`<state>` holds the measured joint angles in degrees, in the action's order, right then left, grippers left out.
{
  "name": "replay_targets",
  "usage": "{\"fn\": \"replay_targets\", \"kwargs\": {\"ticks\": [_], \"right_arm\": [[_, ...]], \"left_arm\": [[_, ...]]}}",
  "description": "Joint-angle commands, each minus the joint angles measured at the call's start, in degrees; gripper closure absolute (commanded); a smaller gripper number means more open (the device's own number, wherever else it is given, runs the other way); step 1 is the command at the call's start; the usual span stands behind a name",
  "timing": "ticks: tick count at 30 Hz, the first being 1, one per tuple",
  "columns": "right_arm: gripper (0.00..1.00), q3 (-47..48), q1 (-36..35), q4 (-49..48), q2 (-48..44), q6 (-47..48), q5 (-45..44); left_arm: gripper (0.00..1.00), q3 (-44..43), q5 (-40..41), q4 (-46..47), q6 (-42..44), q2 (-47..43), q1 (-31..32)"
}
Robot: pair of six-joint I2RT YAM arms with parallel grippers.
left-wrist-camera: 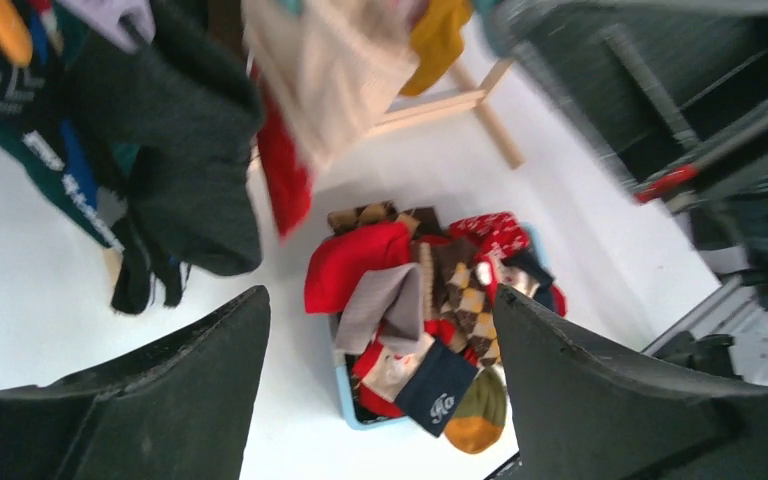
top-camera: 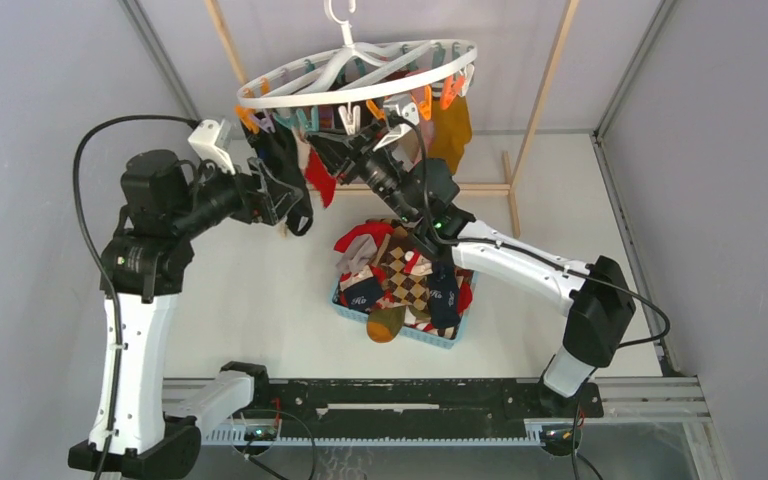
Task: Clip the socks to the hanger
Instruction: Open the clamp at the hanger.
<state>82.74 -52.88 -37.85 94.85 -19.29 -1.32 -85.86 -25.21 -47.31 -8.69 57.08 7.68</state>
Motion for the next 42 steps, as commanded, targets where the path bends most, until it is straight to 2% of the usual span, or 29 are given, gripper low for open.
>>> {"fn": "replay_targets", "kwargs": {"ticks": [1, 6, 14, 25, 32, 39, 42], "right_arm": [[1.0, 4.1, -2.6, 2.1, 1.2, 7.3, -1.9], [1.0, 5.2, -3.5, 3.4, 1.8, 9.3, -3.0], [1.0, 5.2, -3.8, 3.9, 2.6, 10.3, -3.1], [1.0, 5.1, -3.7, 4.4, 3.3, 10.8, -2.2], [1.0, 5.4, -3.7, 5.5, 3.3, 11.0, -1.8], [1.0, 6.2, -3.3, 7.7, 3.4, 10.7, 0.6], [1.0, 6.5, -3.1, 8.5, 3.5, 10.7, 0.7]], "left_arm": [[0.16, -6.7, -5.8, 3.4, -6.2, 1.6, -0.3], [0.17, -9.0, -5.9, 11.7, -12.9, 5.1, -0.3], [0.19, -10.0, -4.8, 21.7, -16.7, 10.2, -0.3], [0.26, -10.7, -5.1, 25.0, -19.2, 13.5, -0.3], [0.37, -10.6, -4.7, 25.8, -19.5, 14.0, -0.3], [0.57, -12.1, -5.6, 26.3, -20.3, 16.5, -0.3], [0.61, -13.0, -5.7, 26.2, -20.6, 17.3, -0.3]]}}
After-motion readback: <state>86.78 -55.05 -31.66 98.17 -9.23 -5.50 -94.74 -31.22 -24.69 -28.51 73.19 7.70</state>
